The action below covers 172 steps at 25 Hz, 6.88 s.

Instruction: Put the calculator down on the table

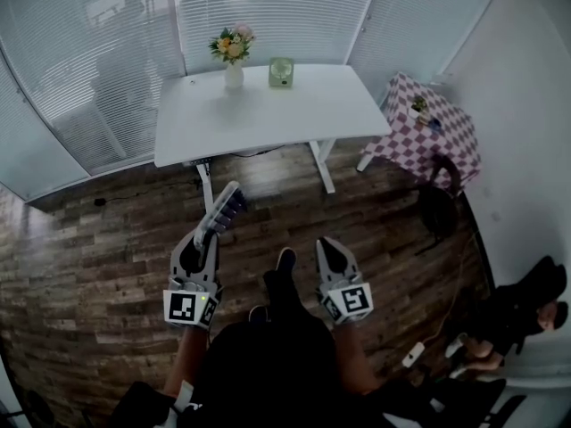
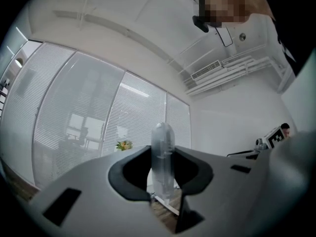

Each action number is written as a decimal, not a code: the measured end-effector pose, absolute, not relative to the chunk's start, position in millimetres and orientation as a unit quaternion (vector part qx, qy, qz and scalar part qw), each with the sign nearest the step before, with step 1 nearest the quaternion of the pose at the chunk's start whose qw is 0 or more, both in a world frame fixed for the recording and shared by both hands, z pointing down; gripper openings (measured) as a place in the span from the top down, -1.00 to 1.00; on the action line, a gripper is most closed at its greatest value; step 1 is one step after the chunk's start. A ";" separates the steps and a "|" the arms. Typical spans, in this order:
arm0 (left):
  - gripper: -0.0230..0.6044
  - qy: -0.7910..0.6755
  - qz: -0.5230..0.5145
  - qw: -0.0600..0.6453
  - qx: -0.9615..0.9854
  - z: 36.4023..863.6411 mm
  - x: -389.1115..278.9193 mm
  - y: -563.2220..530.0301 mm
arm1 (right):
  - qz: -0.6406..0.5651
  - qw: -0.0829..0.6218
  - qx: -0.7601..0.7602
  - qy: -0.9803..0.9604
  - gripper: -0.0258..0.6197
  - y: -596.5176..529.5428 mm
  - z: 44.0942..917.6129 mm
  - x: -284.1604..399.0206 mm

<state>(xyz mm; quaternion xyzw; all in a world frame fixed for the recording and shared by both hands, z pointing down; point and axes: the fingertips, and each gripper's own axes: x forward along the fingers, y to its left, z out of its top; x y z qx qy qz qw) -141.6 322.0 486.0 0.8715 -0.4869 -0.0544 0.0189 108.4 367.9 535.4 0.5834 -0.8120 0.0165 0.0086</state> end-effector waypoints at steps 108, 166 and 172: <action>0.61 -0.557 -0.027 0.033 0.829 488.9 -132.4 -297.8 | -0.004 0.045 0.510 -0.859 0.90 -314.1 511.6 99.9; 0.61 -0.472 -0.384 0.585 0.536 682.6 -145.6 -313.0 | 0.031 0.058 0.485 -0.872 0.90 -321.9 528.0 106.5; 0.61 -0.484 -0.350 0.604 0.527 725.1 -141.6 -313.9 | 0.034 0.061 0.493 -0.867 0.90 -320.0 527.6 107.3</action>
